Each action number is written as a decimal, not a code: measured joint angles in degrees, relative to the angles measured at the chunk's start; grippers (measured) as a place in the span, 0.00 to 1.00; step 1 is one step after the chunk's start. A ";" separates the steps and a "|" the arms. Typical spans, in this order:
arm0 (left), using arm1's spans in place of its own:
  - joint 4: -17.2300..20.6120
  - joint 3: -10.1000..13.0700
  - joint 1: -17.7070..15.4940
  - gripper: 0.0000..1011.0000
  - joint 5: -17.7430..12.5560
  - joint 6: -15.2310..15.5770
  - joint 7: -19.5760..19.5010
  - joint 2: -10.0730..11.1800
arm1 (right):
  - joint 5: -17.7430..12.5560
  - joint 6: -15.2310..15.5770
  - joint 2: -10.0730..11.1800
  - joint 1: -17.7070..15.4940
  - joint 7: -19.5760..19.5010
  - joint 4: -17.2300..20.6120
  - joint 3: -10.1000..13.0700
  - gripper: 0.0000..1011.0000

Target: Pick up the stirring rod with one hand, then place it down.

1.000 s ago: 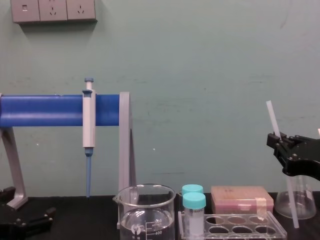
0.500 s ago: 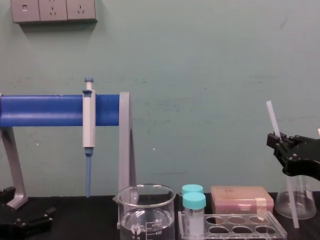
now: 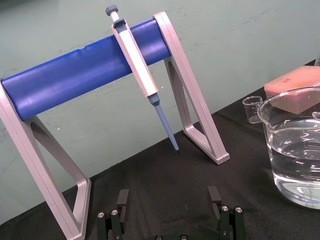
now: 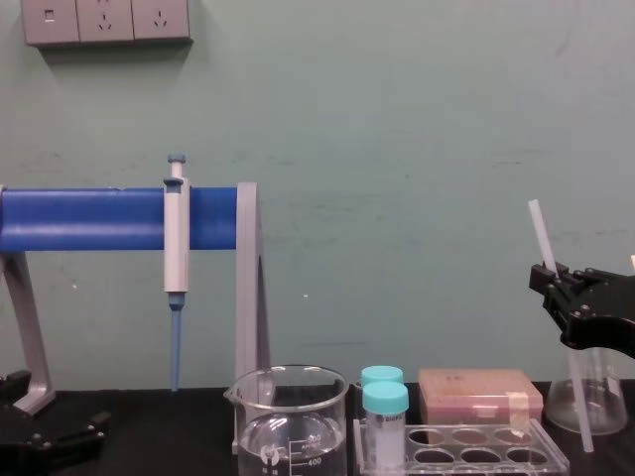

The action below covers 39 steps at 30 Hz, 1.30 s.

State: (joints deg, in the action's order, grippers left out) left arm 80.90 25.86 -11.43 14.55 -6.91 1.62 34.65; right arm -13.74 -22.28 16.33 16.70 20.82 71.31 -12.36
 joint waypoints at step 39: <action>0.00 0.00 0.00 0.99 0.00 0.00 0.00 0.00 | -1.83 -8.24 -2.21 9.15 11.83 -12.70 -1.76 0.07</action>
State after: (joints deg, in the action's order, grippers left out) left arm 80.90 25.86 -11.43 14.55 -6.91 1.62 34.65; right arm -15.57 -30.52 14.12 25.85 32.65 58.61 -14.12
